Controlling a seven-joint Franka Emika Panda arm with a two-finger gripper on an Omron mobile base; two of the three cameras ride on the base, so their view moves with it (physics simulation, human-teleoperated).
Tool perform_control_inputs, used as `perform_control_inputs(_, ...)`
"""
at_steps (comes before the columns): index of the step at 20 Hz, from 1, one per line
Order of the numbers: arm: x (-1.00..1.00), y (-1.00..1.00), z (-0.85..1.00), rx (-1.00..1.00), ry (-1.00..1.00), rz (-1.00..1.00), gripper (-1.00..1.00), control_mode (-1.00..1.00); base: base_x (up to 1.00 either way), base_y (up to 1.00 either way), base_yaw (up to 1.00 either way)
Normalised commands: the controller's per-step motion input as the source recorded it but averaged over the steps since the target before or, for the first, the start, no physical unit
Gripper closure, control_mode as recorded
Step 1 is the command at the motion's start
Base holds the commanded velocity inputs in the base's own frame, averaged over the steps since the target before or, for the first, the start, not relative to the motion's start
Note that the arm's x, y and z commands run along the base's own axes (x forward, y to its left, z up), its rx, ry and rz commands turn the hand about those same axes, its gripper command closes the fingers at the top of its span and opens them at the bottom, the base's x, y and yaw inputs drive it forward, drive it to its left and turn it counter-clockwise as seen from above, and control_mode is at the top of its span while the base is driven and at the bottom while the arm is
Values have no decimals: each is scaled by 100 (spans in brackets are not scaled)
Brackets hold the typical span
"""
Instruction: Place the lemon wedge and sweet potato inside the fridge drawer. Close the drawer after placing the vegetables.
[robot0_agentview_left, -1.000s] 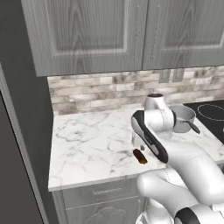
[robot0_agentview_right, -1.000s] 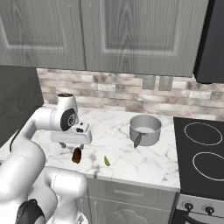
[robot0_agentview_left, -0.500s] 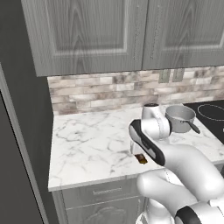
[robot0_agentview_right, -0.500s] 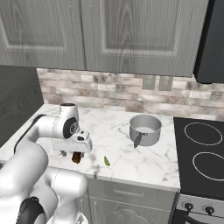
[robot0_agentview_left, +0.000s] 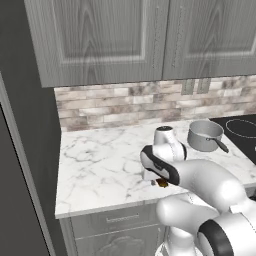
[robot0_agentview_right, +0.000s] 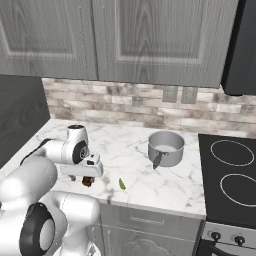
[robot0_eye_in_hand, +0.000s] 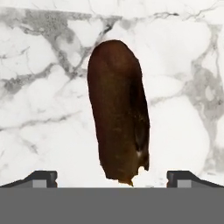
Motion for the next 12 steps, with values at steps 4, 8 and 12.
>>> perform_control_inputs(4, 17, 0, -15, 0, 0, 0, -100, -100, 0, 0, 0)
perform_control_inputs(8, 15, 0, -18, 0, 0, 0, -100, -100, 0, 0, 0)
perform_control_inputs(12, 11, 0, -20, 0, 0, 0, -100, -100, 0, 0, 0)
